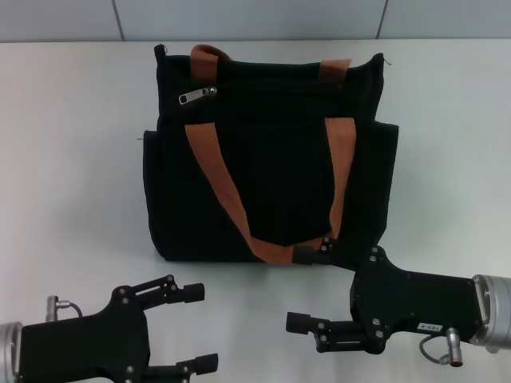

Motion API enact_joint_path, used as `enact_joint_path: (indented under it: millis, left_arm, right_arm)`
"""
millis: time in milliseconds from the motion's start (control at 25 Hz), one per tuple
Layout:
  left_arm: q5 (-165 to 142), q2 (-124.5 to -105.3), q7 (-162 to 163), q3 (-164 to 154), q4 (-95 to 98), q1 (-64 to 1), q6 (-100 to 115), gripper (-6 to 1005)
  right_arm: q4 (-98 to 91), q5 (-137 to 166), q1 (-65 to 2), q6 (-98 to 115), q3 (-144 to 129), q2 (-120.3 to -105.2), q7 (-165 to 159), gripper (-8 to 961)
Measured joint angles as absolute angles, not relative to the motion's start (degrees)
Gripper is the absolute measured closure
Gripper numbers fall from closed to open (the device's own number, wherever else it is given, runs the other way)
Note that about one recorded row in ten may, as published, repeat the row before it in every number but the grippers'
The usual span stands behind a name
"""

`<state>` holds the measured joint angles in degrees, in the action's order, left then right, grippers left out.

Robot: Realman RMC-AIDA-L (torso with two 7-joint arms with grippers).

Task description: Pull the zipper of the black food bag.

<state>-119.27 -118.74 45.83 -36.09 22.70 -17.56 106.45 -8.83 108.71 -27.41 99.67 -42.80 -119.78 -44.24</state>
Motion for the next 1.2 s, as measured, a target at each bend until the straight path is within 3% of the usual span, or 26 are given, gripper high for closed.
enact_joint_path:
  millis: [440,760,960,1200]
  left_arm:
    - [-116.9,-118.63,45.15,-35.72,22.25,-18.24,106.21,166]
    - [-93.22,-118.68,45.92,-15.03,15.03,-15.54,104.25,166]
    - [-92.24,-118.21,47.42,-13.81,14.51,-20.13,88.95,166]
    - [-95.13,-118.32,48.09,-23.46,18.5,-22.63,86.1,167]
  right_arm:
    - [-8.61,108.71,-27.22,99.66,-42.71,-119.8,-44.21,115]
    - [-7.89,108.72,-27.21,99.4,-42.72,-119.8,-44.2,115]
    - [-7.9,108.72,-27.14,98.31,-42.71,-119.79,-44.2,115]
    - [-7.91,108.72,-27.21,97.65,-42.76,-119.79,-44.2,116]
